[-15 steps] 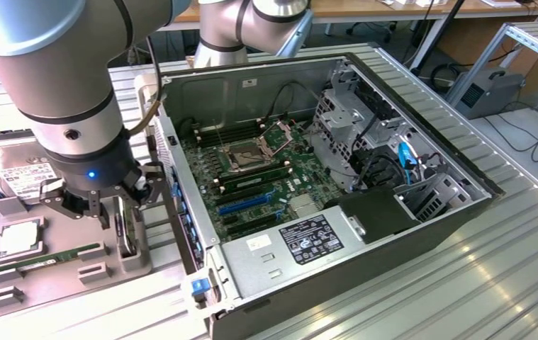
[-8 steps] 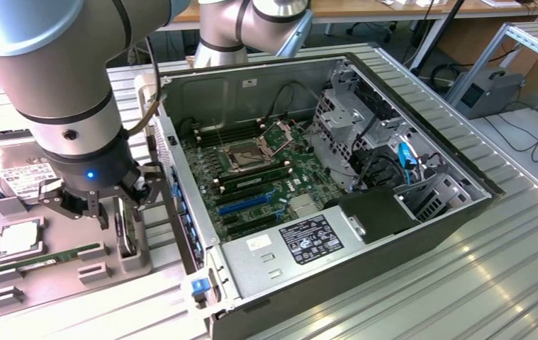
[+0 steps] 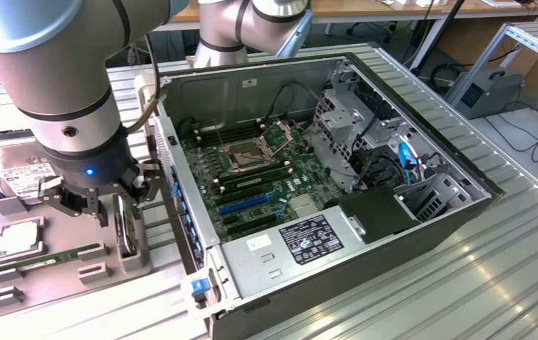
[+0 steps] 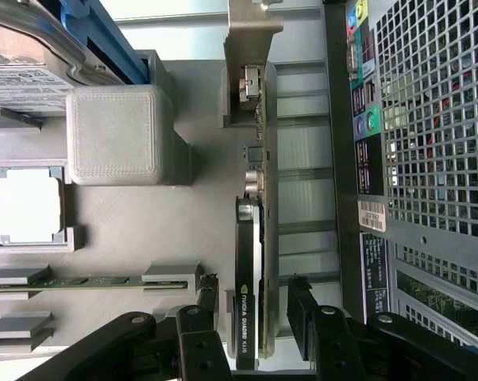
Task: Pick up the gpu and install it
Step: 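Pick up the gpu and move the gpu toward the slot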
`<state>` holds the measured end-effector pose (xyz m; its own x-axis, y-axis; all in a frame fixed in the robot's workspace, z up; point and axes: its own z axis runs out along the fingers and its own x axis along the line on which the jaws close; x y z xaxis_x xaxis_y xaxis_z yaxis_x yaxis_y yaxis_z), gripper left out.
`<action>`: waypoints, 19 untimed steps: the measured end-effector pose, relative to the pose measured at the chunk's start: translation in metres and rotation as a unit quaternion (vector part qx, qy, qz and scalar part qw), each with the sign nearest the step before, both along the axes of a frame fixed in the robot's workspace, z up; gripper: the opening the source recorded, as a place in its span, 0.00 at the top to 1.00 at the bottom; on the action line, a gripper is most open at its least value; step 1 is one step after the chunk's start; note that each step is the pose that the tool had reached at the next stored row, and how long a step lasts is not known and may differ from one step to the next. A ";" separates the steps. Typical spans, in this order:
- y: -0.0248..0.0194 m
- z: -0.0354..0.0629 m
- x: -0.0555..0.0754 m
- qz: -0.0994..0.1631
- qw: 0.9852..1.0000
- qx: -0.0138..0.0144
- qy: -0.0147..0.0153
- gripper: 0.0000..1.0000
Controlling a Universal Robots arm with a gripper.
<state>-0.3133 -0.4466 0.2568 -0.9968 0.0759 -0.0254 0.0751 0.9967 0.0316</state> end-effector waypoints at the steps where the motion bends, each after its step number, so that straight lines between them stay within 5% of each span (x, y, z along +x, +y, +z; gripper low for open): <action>1: 0.0004 -0.0001 0.000 0.000 1.000 0.000 0.000 0.52; 19: 0.0011 -0.0022 -0.003 0.000 1.000 0.000 0.000 0.52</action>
<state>-0.3158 -0.4455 0.2546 -0.9968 0.0759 -0.0254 0.0751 0.9967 0.0316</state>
